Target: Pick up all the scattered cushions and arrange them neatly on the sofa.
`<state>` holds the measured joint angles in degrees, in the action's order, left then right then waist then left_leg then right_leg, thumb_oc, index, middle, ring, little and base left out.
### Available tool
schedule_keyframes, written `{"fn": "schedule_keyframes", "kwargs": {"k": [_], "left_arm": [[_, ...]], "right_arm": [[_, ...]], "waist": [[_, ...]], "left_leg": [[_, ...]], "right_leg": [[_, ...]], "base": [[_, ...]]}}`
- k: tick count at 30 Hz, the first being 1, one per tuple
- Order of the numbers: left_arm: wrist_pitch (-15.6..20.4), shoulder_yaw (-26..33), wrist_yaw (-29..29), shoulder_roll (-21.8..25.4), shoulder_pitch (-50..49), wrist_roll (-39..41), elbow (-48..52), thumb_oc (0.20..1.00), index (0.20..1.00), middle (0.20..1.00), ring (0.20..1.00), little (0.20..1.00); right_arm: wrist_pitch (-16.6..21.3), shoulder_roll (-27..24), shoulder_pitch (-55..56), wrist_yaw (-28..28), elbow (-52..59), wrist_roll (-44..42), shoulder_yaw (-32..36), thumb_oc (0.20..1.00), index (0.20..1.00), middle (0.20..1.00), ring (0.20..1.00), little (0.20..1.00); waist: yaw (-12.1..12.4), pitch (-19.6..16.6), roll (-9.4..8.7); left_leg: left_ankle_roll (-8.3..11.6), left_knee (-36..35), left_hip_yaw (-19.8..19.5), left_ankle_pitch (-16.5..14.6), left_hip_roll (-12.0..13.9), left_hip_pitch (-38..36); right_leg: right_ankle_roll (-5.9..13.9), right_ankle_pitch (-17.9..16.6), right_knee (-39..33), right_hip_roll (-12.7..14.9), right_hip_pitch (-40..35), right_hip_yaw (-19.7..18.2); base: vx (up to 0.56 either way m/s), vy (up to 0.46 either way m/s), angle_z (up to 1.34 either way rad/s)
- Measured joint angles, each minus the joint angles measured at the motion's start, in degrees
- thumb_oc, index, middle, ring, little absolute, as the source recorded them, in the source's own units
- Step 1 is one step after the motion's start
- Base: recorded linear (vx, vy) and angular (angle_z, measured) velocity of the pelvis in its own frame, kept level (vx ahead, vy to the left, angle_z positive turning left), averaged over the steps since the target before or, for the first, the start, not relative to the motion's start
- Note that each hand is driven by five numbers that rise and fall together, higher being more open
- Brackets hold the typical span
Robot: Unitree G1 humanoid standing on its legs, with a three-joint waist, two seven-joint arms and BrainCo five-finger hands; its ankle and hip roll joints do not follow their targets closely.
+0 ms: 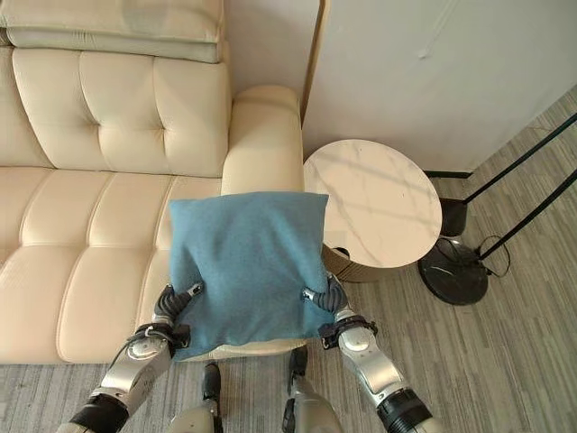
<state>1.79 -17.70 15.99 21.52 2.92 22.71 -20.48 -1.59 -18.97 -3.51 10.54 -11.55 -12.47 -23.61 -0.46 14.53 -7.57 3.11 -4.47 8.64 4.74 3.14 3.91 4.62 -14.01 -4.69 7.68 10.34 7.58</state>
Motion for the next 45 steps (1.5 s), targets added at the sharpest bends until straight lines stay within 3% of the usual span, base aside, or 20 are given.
{"fn": "schedule_keyframes", "kwargs": {"k": [6,7,8,9,10,14,18,22,27,29,30,31,32,33,34,36,37,38,42,45], "left_arm": [[-0.1,2.9,-0.3,0.0,-0.6,-1.5,0.4,0.200,0.200,0.200,0.200,0.200],[-0.1,3.9,-0.4,-1.0,-1.0,-1.5,1.4,0.200,0.200,0.200,0.200,0.200],[0.0,4.3,-0.4,-1.2,-1.8,-1.5,3.9,0.200,0.200,0.200,0.200,0.200],[0.0,4.4,-0.4,0.6,-4.2,-1.4,7.8,0.200,0.200,0.200,0.200,0.200],[0.0,4.9,-0.4,2.1,-6.2,-1.4,9.0,0.200,0.200,0.200,0.200,0.200],[-0.2,6.7,-0.6,-0.8,-9.4,-1.4,10.4,0.200,0.200,0.200,0.200,0.200],[-0.4,6.4,-1.4,-2.8,-11.5,-1.4,12.1,0.200,0.200,0.200,0.200,0.200],[-0.5,5.8,-1.4,-3.7,-10.3,-1.4,11.9,0.200,0.200,0.200,0.200,0.200],[-0.8,4.2,-1.0,-4.2,-10.0,-1.3,11.9,0.200,0.200,0.200,0.200,0.200],[-0.8,4.3,-0.9,-3.7,-10.2,-1.3,12.0,0.200,0.200,0.200,0.200,0.200],[-0.9,4.4,-0.8,-2.9,-9.7,-1.3,12.0,0.200,0.200,0.200,0.200,0.200],[-1.0,4.5,-0.8,-0.9,-8.2,-1.3,11.9,0.200,0.200,0.200,0.200,0.200],[-1.0,4.6,-0.7,0.4,-7.8,-1.3,11.8,0.200,0.200,0.200,0.200,0.200],[-1.1,4.5,-0.7,0.7,-7.8,-1.3,11.3,0.200,0.200,0.200,0.200,0.200],[-1.8,4.2,-0.8,0.1,-7.6,-1.3,10.8,0.200,0.200,0.200,0.200,0.200],[-1.8,3.5,-1.4,-2.7,-8.1,-1.3,10.7,0.200,0.200,0.200,0.200,0.200],[-1.8,2.8,-1.8,-4.0,-8.6,-1.3,11.0,0.200,0.200,0.200,0.200,0.200],[-1.7,1.7,-2.0,-5.2,-9.4,-1.3,11.7,0.200,0.200,0.200,0.200,0.200],[-1.7,2.2,-2.5,-2.5,-9.6,-1.4,12.4,0.200,0.200,0.200,0.200,0.200],[-1.8,3.8,-2.6,0.2,-9.8,-1.4,12.5,0.200,0.200,0.200,0.200,0.200]], "right_arm": [[0.1,0.9,-0.9,-1.0,0.3,0.0,0.0,0.200,0.200,0.200,0.200,0.200],[0.0,0.3,-0.7,-1.0,0.3,-0.1,0.0,0.200,0.200,0.200,0.200,0.200],[0.0,-0.9,-0.5,-1.3,0.9,-0.1,0.0,0.200,0.200,0.200,0.200,0.200],[0.0,-2.0,0.8,-2.1,3.4,-0.2,0.1,0.200,0.200,0.200,0.200,0.200],[0.1,-2.1,1.5,-3.0,6.2,-0.2,0.0,0.200,0.200,0.200,0.200,0.200],[0.1,-4.1,2.6,-4.1,9.1,-0.2,0.1,0.200,0.200,0.200,0.200,0.200],[0.1,-6.3,4.1,-4.3,9.3,-0.2,0.6,0.200,0.200,0.200,0.200,0.200],[0.4,-6.7,6.1,-3.9,9.1,-1.4,1.7,0.200,0.200,0.200,0.200,0.200],[0.5,-7.0,6.2,-3.1,9.0,-2.2,2.8,0.200,0.200,0.200,0.200,0.200],[0.5,-7.0,6.1,-3.1,9.2,-2.2,2.7,0.200,0.200,0.200,0.200,0.200],[0.6,-6.1,6.2,-3.0,9.4,-2.2,2.7,0.200,0.200,0.200,0.200,0.200],[0.8,-5.0,6.4,-3.1,9.9,-2.3,2.8,0.200,0.200,0.200,0.200,0.200],[0.9,-4.2,6.1,-3.2,9.8,-2.3,2.6,0.200,0.200,0.200,0.200,0.200],[1.0,-3.8,6.1,-3.5,9.9,-2.3,2.9,0.200,0.200,0.200,0.200,0.200],[1.2,-3.5,7.1,-3.6,10.8,-2.3,4.1,0.200,0.200,0.200,0.200,0.200],[1.2,-4.9,8.4,-3.4,10.9,-2.3,5.5,0.200,0.200,0.200,0.200,0.200],[1.2,-5.7,9.6,-3.3,11.1,-2.3,6.9,0.200,0.200,0.200,0.200,0.200],[1.3,-7.5,10.6,-3.2,11.8,-2.3,7.7,0.200,0.200,0.200,0.200,0.200],[1.3,-4.1,11.5,-3.2,11.8,-2.3,7.8,0.200,0.200,0.200,0.200,0.200],[1.3,-2.8,10.5,-4.1,11.7,-2.3,5.7,0.200,0.200,0.200,0.200,0.200]], "waist": [[-1.0,0.5,1.00],[-0.6,0.5,2.74],[0.6,0.5,4.43],[3.0,0.5,5.01],[4.3,-0.4,3.56],[4.8,-1.4,5.94],[5.0,-2.9,6.00],[4.6,-2.7,6.16],[4.7,-0.6,9.68],[5.0,-0.8,10.49],[5.1,-1.0,9.81],[3.4,-0.2,6.02],[5.0,-0.3,2.01],[5.3,-0.5,0.92],[2.5,-0.5,0.86],[0.4,-0.9,2.46],[-0.9,-1.7,3.97],[-1.8,-2.7,6.45],[-2.3,-3.3,5.85],[-0.9,-3.6,5.34]], "left_leg": [[-3.49,3.9,4.5,-0.5,0.4,3.7],[-4.06,3.2,4.4,0.0,2.0,3.4],[-3.41,2.5,4.3,0.8,4.2,3.3],[-2.31,2.8,4.6,1.6,5.8,2.6],[-1.52,2.7,4.7,2.0,5.0,2.1],[-0.39,2.7,4.9,3.3,6.5,2.0],[1.13,2.8,5.0,3.1,8.5,3.2],[2.26,5.7,0.8,5.8,9.8,8.0],[2.81,5.6,-3.9,9.9,10.1,8.8],[3.66,5.0,-4.5,8.6,10.8,9.4],[3.94,3.8,-3.0,3.5,10.9,10.2],[5.11,5.5,0.6,-3.1,9.7,12.2],[1.41,9.0,1.7,-2.0,8.2,12.2],[0.85,11.9,3.4,-2.4,8.5,11.9],[0.93,16.7,7.5,-3.4,10.5,10.1],[1.01,14.6,9.0,-3.4,12.6,3.7],[0.75,12.3,10.8,-1.5,13.3,1.2],[-1.25,9.2,11.0,4.5,13.3,-1.0],[-0.91,2.5,12.0,4.2,7.7,-2.0],[-0.86,0.8,10.6,4.2,6.8,-1.6]], "right_leg": [[5.59,-6.8,0.3,1.6,4.0,-1.2],[2.75,1.6,7.6,0.6,4.6,0.8],[2.22,8.0,15.0,-0.3,4.5,2.1],[4.67,15.3,22.6,1.4,0.0,2.1],[5.17,17.3,16.7,2.8,-7.7,1.5],[3.66,16.1,6.9,-0.1,-12.3,1.4],[2.28,13.9,3.6,-2.2,-11.4,-0.2],[1.44,14.8,3.7,-4.8,-10.7,0.8],[-1.10,19.6,10.1,-6.2,-11.6,8.2],[-1.81,22.0,14.9,-6.3,-9.9,9.9],[-4.01,24.9,17.5,-6.8,-8.4,9.4],[-6.03,24.6,18.1,-3.9,-6.7,9.9],[-7.57,23.0,17.8,-0.4,-5.1,9.8],[-6.06,20.9,16.4,1.0,-5.5,10.9],[-3.86,17.3,10.4,1.8,-10.2,15.1],[-3.17,16.7,9.5,2.7,-13.5,18.2],[-2.35,16.7,9.5,2.6,-14.4,20.0],[-1.04,17.1,10.7,2.4,-14.4,21.3],[0.32,16.8,16.3,7.9,-12.5,22.7],[1.21,16.9,11.3,7.1,-13.2,22.3]], "base": [[-0.15,0.042,-0.29],[-0.09,0.026,0.04],[-0.06,0.014,-0.20],[-0.15,-0.069,-0.37],[-0.15,-0.087,-0.38],[-0.15,-0.097,-0.19],[-0.27,-0.253,-0.22],[-0.22,-0.136,0.44],[-0.19,-0.044,0.73],[-0.11,-0.009,0.61],[-0.03,0.036,1.15],[-0.03,0.081,1.03],[0.00,0.127,0.63],[-0.05,0.154,0.61],[-0.04,0.169,1.05],[-0.01,0.114,1.15],[-0.02,0.126,0.88],[0.01,0.204,1.01],[0.02,0.203,0.70],[0.01,0.175,0.25]]}}
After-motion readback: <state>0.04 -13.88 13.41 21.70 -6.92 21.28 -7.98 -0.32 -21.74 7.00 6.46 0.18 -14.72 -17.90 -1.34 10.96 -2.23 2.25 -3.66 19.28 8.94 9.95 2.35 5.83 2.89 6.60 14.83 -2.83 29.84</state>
